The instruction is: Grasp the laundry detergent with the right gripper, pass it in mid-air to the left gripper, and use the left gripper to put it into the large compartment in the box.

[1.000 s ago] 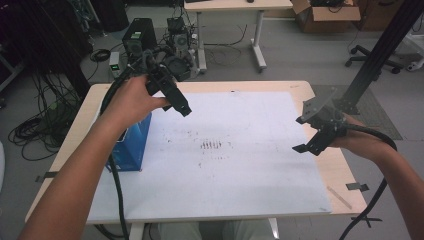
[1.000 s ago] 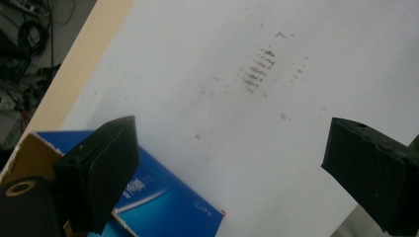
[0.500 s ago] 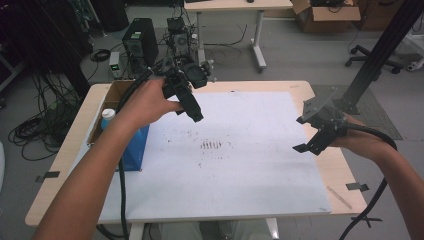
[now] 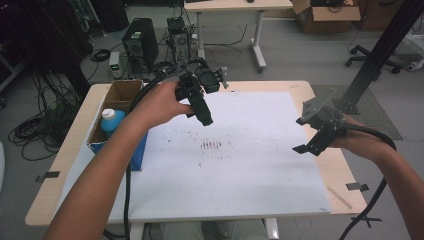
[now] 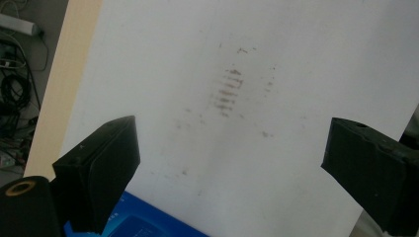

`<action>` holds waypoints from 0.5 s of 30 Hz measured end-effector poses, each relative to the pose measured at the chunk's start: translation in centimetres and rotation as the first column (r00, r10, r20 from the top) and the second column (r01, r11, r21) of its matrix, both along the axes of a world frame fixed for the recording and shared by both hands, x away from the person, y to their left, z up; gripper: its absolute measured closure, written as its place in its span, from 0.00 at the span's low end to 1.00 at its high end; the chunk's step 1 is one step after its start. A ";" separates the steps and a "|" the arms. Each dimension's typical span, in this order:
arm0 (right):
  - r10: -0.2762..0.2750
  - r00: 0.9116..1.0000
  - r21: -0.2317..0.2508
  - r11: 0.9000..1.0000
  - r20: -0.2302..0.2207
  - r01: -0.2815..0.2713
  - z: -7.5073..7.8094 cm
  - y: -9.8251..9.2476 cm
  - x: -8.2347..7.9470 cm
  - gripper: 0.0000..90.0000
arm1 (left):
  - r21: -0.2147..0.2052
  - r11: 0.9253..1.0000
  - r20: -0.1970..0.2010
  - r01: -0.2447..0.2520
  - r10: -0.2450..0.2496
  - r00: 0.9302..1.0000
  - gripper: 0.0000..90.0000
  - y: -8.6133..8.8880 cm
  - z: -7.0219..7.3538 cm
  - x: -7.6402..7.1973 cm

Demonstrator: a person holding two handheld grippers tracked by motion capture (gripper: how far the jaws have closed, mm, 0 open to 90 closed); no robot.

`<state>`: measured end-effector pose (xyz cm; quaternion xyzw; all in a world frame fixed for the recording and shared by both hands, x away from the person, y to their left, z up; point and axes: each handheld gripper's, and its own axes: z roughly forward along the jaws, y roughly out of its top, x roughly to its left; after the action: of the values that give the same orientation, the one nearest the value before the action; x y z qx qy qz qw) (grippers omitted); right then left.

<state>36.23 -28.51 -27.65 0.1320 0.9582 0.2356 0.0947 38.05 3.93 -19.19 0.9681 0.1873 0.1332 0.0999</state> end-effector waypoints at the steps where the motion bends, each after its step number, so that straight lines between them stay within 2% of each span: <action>1: 0.000 1.000 -0.001 1.000 -0.001 0.000 -0.1 0.0 0.0 0.08 | 0.002 1.000 -0.002 0.001 -0.001 1.000 0.09 0.0 0.0 0.0; 15: 0.003 1.000 0.001 1.000 0.001 -0.003 -0.2 0.2 0.2 0.08 | -0.003 1.000 -0.006 0.004 -0.004 1.000 0.09 -0.2 -0.1 0.1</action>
<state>36.40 -28.30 -27.86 0.1306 0.9582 0.2363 0.0949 38.19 3.69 -19.32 0.9687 0.1859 0.1300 0.1010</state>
